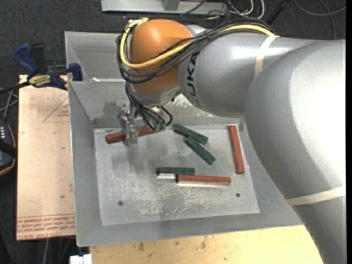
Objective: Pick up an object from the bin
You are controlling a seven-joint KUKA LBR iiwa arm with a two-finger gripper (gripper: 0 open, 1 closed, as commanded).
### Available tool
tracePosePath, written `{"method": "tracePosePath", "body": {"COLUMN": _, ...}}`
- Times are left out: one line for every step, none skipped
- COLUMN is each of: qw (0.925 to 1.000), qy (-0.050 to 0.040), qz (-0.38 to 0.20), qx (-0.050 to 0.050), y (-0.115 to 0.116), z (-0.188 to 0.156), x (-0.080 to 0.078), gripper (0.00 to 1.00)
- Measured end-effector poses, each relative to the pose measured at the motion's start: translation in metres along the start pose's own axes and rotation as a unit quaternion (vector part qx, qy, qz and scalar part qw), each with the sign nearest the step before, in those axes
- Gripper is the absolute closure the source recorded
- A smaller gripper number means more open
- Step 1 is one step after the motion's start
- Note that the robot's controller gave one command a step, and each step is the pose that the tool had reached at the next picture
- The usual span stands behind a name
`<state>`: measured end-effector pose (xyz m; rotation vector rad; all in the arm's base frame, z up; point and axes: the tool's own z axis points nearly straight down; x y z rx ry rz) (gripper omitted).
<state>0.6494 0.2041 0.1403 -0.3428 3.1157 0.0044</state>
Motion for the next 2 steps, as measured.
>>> {"method": "tracePosePath", "body": {"qw": 1.0000, "qy": 0.0002, "qz": 0.000, "qx": 0.000, "y": 0.0001, "z": -0.0042, "x": -0.0003, "gripper": 1.00}}
{"method": "tracePosePath", "body": {"qw": 1.0000, "qy": 0.0027, "qz": 0.000, "qx": 0.000, "y": 0.0001, "z": -0.0099, "x": 0.0006, "gripper": 1.00}}
